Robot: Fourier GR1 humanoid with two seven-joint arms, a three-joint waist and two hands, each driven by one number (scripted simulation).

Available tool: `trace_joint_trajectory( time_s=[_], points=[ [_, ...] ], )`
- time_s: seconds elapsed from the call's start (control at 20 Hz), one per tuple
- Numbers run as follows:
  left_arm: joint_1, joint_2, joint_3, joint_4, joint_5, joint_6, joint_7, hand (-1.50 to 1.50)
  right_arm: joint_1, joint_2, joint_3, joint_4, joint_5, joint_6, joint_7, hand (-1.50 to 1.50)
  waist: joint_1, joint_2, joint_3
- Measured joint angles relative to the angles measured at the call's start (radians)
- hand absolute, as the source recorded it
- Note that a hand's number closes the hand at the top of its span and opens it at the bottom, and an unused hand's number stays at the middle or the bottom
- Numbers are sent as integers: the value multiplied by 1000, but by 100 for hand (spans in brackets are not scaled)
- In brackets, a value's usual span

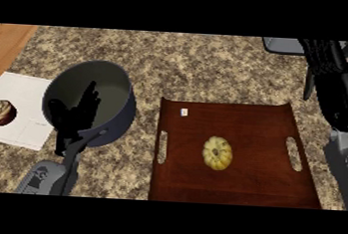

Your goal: Pick the squash from the tray and place it in the tiered basket

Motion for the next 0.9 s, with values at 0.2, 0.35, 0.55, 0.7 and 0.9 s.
trace_joint_trajectory(
  time_s=[0.2, 0.35, 0.55, 0.7, 0.9],
  points=[
    [33, 58, 8, -64, 10, -28, 10, 0, 111, 67, 7, 49, -92, 57, -35, 150, 3, 19, -11],
    [61, 105, 14, -78, 11, -46, 17, 0, 181, 155, -26, 88, -186, 48, -69, 150, -15, 21, 0],
    [107, 167, 28, -104, 33, -101, 8, 0, 321, 250, 59, 82, -108, 48, -250, -150, -13, 21, -10],
    [127, 195, 33, -116, 39, -119, 1, 0, 383, 191, 92, 101, 72, -57, -254, -150, -17, 21, -18],
    [144, 225, 40, -132, 48, -132, 3, 0, 429, 46, 142, 129, 319, -151, -151, -150, -11, 21, -27]
  ],
)
